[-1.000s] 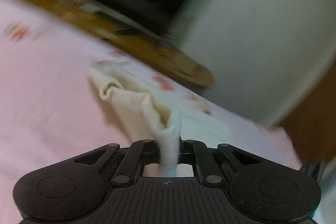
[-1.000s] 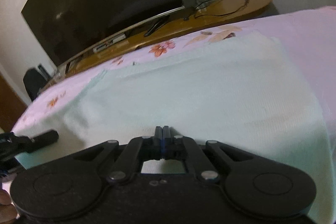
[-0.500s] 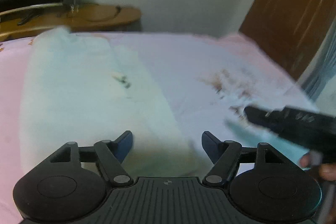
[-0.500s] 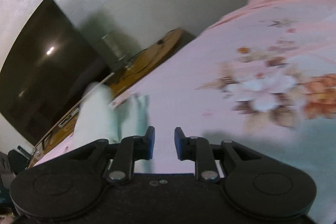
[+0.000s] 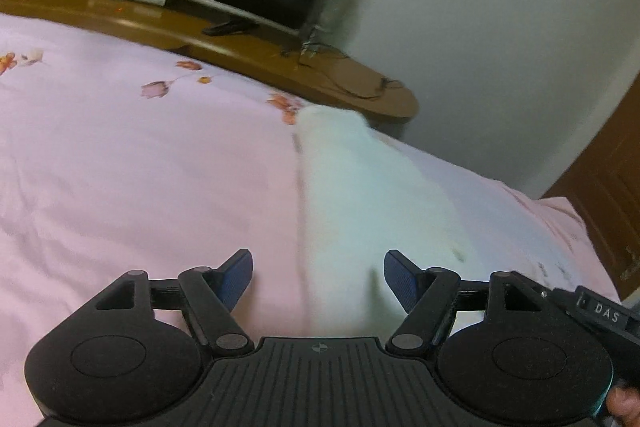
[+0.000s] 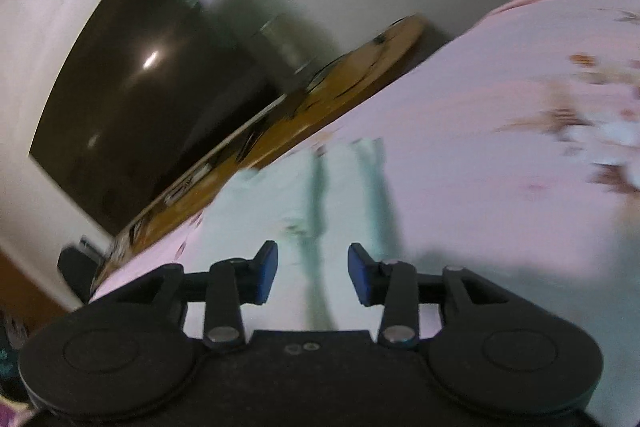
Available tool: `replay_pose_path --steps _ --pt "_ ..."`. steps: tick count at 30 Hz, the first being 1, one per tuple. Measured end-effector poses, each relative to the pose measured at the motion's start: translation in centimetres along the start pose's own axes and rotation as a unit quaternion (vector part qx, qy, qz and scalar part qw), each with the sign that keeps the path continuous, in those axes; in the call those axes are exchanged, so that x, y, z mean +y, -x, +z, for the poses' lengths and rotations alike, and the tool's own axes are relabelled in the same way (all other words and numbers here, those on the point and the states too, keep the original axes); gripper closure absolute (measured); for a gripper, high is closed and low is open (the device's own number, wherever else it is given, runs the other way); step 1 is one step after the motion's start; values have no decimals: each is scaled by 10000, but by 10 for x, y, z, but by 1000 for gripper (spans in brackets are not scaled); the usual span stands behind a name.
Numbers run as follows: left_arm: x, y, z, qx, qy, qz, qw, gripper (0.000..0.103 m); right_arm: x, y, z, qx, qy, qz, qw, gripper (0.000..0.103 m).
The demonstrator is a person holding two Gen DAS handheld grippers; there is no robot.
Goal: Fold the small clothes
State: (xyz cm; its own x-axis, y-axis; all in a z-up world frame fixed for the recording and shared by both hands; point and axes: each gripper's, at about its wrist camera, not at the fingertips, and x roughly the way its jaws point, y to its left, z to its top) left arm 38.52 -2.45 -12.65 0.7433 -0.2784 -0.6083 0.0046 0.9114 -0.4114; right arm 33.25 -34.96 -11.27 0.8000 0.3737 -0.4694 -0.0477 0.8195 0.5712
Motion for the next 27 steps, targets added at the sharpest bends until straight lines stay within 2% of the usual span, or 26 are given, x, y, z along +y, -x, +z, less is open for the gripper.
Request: replay_pose_path --steps 4,7,8,11,14,15,17,21,25,27 --pt "13 -14 2 179 -53 92 9998 31 6 -41 14 340 156 54 9993 63" --pt "9 -42 3 335 -85 142 9993 31 8 -64 15 643 354 53 9973 63" --pt "8 -49 4 346 -78 100 9993 31 8 -70 15 739 394 -24 9965 66" --pt "11 -55 4 334 -136 70 9993 31 7 -74 15 778 347 28 9964 65" --pt "10 -55 3 332 -225 83 9992 31 9 -74 11 1037 195 590 9927 64" --pt "10 -54 4 341 -210 74 9992 31 12 -78 12 1071 277 636 9918 64" --pt "13 -52 7 300 -127 42 9995 31 16 -88 14 1094 445 336 9924 70" --pt "17 -54 15 278 -179 122 9994 31 6 -96 21 937 -54 443 9946 68" --pt "18 -65 22 325 -253 214 9989 31 12 -105 17 991 201 456 9938 66" --pt "14 -70 25 359 -335 299 9983 31 18 -106 19 1043 357 421 9930 86"
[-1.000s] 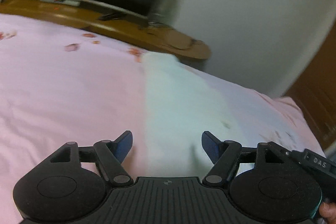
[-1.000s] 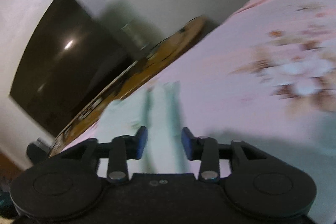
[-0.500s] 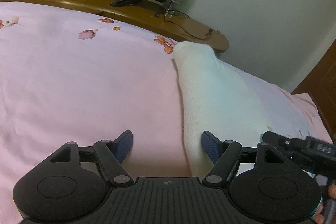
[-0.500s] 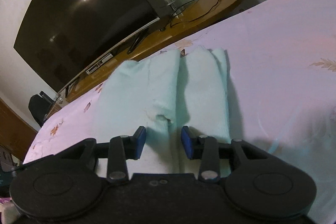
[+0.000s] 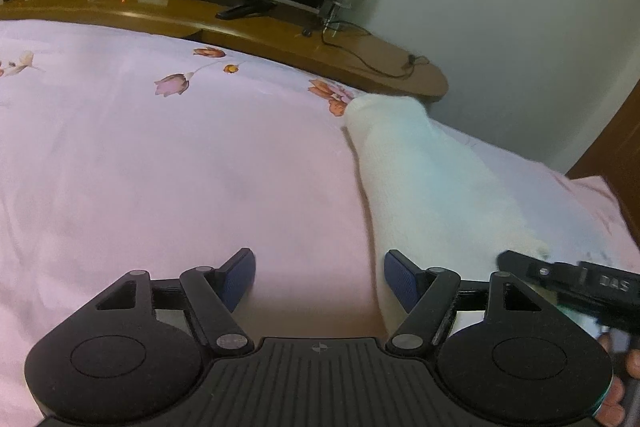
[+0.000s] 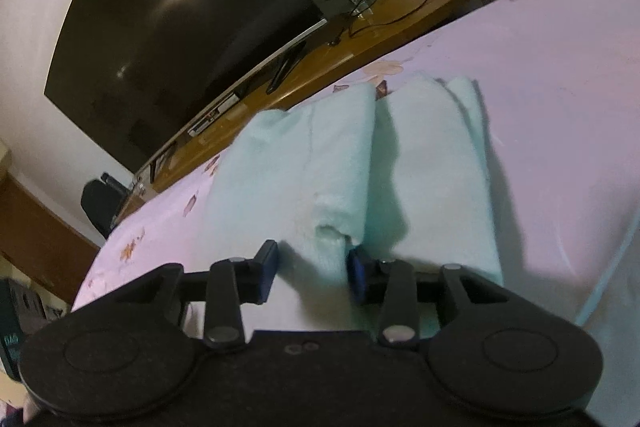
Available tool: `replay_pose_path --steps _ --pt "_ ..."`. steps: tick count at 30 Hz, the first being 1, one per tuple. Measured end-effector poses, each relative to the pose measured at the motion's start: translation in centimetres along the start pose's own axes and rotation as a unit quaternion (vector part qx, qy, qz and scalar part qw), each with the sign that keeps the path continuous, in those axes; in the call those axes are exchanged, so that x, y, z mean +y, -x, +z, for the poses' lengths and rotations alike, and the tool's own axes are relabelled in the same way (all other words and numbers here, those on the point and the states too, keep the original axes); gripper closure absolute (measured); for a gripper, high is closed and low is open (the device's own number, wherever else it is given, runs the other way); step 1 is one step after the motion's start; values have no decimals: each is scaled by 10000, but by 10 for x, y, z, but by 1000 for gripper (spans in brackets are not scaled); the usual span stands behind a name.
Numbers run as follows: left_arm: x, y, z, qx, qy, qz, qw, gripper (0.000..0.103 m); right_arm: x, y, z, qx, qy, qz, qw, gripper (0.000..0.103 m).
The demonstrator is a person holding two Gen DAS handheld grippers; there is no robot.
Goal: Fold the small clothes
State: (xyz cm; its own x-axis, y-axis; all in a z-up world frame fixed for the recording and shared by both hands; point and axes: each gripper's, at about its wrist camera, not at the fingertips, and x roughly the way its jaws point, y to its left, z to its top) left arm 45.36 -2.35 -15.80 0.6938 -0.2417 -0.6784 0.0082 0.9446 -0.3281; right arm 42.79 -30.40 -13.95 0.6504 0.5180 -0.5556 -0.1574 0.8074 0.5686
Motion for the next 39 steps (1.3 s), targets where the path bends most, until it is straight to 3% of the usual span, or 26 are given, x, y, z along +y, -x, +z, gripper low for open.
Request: replay_pose_path --steps 4,9,11,13,15,20,22,25,29,33,35,39 --pt "-11 3 6 -71 -105 -55 9999 32 25 16 -2 -241 703 -340 9967 88" --pt "-32 -4 7 10 -305 -279 9991 32 25 50 0 -655 613 -438 9950 88" --pt "-41 -13 4 199 -462 -178 9986 31 13 55 -3 -570 507 -560 9955 88" --pt "-41 -16 2 194 -361 -187 9990 31 -10 38 -7 -154 239 -838 9961 87" --pt "-40 -15 2 201 -367 -210 9989 31 -26 38 -9 -239 -103 -527 9983 87" --pt "-37 -14 2 226 -409 -214 9987 31 -25 49 -8 -654 -168 -554 9962 76" --pt "-38 -14 2 239 -413 -202 9987 31 -26 44 -5 -606 -142 -633 9961 83" --pt "-40 -12 3 266 -415 -217 9985 31 -12 48 2 -669 406 -804 9937 86" --pt "-43 -9 4 273 -417 -365 9981 31 -18 58 10 -562 329 -880 9940 87" --pt "-53 -13 0 269 -685 -177 9971 31 -39 52 3 -146 -94 -808 9966 87" --pt "-52 -11 2 287 -663 -161 9973 31 -44 53 0 -221 -163 -753 9968 87" --pt "-55 10 13 -172 -679 -192 9974 31 -37 72 -1 -535 -22 -902 9945 74"
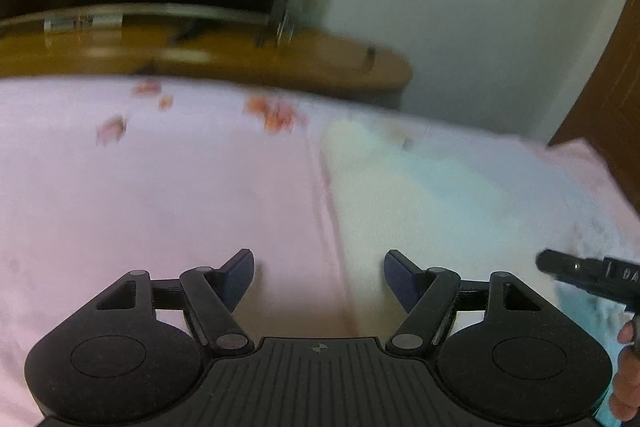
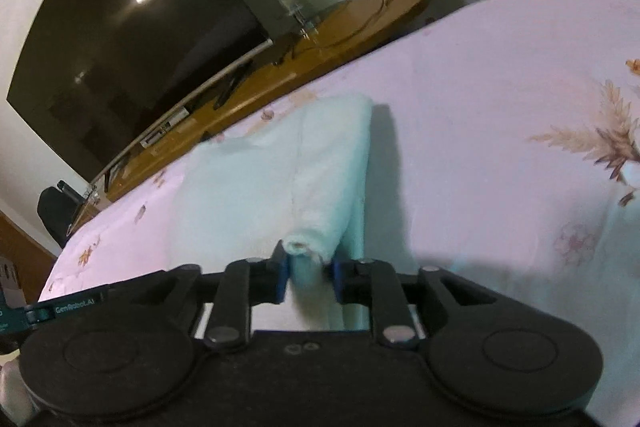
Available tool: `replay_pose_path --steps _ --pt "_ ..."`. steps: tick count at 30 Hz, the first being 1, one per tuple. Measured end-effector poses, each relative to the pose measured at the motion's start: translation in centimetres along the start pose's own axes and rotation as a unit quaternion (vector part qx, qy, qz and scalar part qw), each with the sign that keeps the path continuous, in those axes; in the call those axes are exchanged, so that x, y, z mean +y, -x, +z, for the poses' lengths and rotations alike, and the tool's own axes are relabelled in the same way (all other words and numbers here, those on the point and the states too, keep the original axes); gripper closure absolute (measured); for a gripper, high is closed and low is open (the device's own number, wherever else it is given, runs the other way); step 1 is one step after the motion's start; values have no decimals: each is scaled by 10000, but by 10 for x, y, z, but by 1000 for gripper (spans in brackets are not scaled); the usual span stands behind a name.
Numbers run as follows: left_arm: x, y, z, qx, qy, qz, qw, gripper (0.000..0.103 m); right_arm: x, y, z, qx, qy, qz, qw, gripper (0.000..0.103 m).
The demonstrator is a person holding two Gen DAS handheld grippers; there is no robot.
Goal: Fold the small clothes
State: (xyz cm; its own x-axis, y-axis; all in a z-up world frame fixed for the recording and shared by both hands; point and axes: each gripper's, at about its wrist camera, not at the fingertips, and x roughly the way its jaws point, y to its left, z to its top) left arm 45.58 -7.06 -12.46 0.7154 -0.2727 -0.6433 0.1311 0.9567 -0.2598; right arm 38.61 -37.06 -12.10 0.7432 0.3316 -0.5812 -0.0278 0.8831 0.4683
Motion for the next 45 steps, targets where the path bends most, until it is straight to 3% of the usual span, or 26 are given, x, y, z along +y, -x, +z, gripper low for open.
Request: replay_pose_path --steps 3,5,7,9,10,13,16,22,24,26,29,33,39,45 --pt "-14 -5 11 -147 -192 -10 9997 31 13 23 2 -694 501 -425 9954 80" --pt "-26 -20 15 -138 -367 40 9992 31 32 23 4 -882 1032 -531 9893 81" --pt "-33 -43 16 52 -443 234 9987 31 47 10 4 -796 1459 -576 9844 81" --pt "-33 -60 14 278 -431 257 9984 28 51 -14 4 -415 1682 -783 9818 83" --pt "-31 -61 15 276 -350 286 9986 21 47 -31 3 -55 1675 -979 9810 82" --pt "-22 -49 23 98 -170 208 9996 21 31 -31 6 -51 1277 -831 9883 81" --pt "-18 -41 21 218 -160 137 9995 21 39 -11 9 -498 1382 -820 9857 80" --pt "-17 -15 -11 230 -253 61 9994 21 48 17 -4 -657 1404 -560 9863 80" --pt "-16 -17 -17 245 -214 106 9994 21 46 14 -17 -432 1466 -572 9866 79" --pt "-16 -18 -17 306 -130 124 9994 21 44 -5 -21 -52 1569 -895 9835 76" --pt "-24 -5 -17 281 -316 278 9987 21 39 -1 -19 15 1325 -868 9874 74" --pt "-34 10 -33 331 -557 262 9976 21 55 33 -23 -452 1501 -693 9852 76" --pt "-44 20 -64 575 -544 274 9965 21 48 15 -58 388 1622 -985 9811 73" --pt "-43 26 -59 474 -584 288 9968 21 40 39 -53 12 1216 -676 9903 73"
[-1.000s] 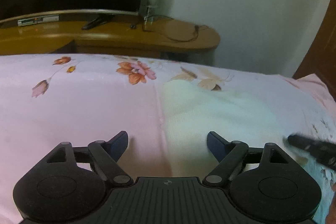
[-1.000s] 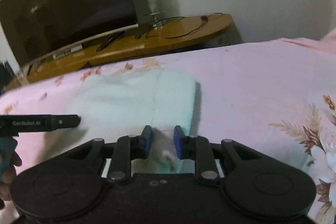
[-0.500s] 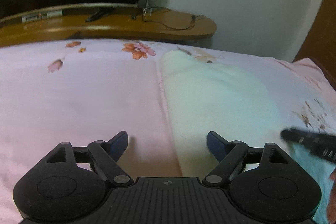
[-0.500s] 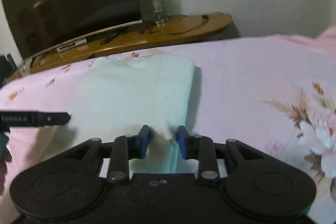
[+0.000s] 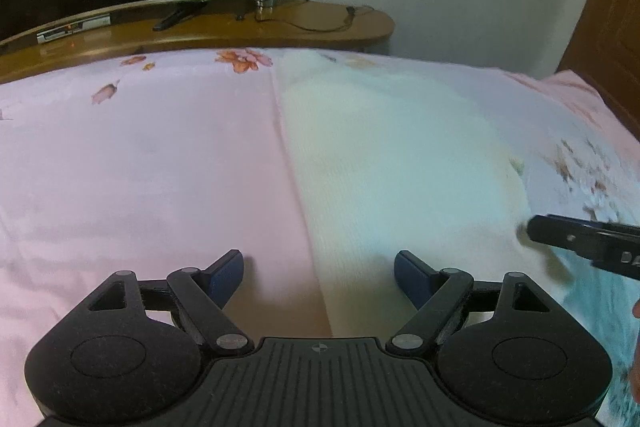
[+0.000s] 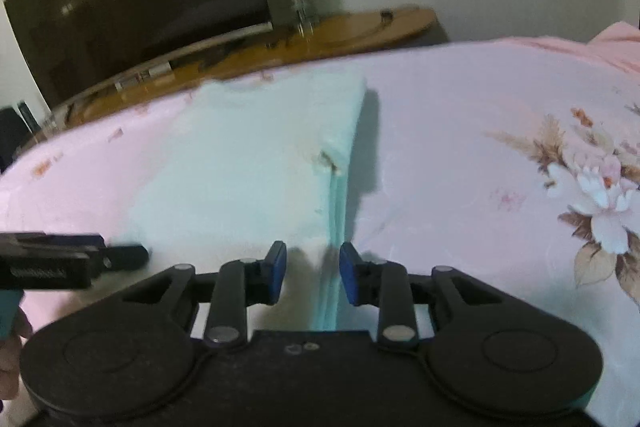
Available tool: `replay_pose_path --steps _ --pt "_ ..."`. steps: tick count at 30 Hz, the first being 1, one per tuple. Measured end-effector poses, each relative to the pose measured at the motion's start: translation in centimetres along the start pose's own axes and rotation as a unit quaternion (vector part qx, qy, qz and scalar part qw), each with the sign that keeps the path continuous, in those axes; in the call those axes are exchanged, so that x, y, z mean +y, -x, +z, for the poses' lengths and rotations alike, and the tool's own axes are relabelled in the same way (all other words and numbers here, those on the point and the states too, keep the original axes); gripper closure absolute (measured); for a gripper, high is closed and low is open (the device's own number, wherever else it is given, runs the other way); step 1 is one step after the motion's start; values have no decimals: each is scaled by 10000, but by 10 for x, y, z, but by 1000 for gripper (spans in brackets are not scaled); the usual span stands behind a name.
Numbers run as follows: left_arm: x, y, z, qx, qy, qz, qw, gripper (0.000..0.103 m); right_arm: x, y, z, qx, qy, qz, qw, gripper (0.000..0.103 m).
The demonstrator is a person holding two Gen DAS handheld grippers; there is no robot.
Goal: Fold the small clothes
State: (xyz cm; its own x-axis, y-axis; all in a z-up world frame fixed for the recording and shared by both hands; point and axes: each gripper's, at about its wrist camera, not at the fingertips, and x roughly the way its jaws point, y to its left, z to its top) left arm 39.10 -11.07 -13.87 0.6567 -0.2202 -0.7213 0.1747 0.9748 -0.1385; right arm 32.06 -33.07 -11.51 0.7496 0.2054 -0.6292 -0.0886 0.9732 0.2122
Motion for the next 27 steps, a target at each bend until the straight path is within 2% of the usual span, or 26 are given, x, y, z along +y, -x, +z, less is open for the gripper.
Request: replay_pose_path --steps 3,4,6,7,10,12,15,19,23,27 --pt "4 -3 10 -16 -17 1 10000 21 -15 3 9 -89 -310 182 9993 65" --pt "5 -5 14 -40 -64 -2 10000 21 -19 2 13 -124 -407 181 9989 56" --pt "7 -8 24 -105 -108 -72 9999 21 -26 0 20 -159 -473 107 9987 50" --pt "10 -11 29 -124 -42 -174 9998 21 -29 0 23 -158 -502 120 9985 47" --pt "33 -29 46 114 701 -954 9929 21 -47 -14 34 -72 -1019 517 9934 37" --pt "43 -42 52 369 1003 -1421 9841 21 -64 -22 37 -60 -1474 775 9860 37" --pt "54 -59 52 672 1402 -1845 9704 21 -84 -35 37 52 -1863 1084 9765 36" --pt "60 -66 47 640 1549 -1978 9658 21 -91 -56 36 413 -1891 1438 9705 37" --pt "66 -70 46 616 1766 -2080 9601 21 -88 -65 32 547 -1834 1496 9700 38" --pt "60 -77 52 605 1635 -2073 9626 21 -85 -69 33 546 -1940 1648 9655 33"
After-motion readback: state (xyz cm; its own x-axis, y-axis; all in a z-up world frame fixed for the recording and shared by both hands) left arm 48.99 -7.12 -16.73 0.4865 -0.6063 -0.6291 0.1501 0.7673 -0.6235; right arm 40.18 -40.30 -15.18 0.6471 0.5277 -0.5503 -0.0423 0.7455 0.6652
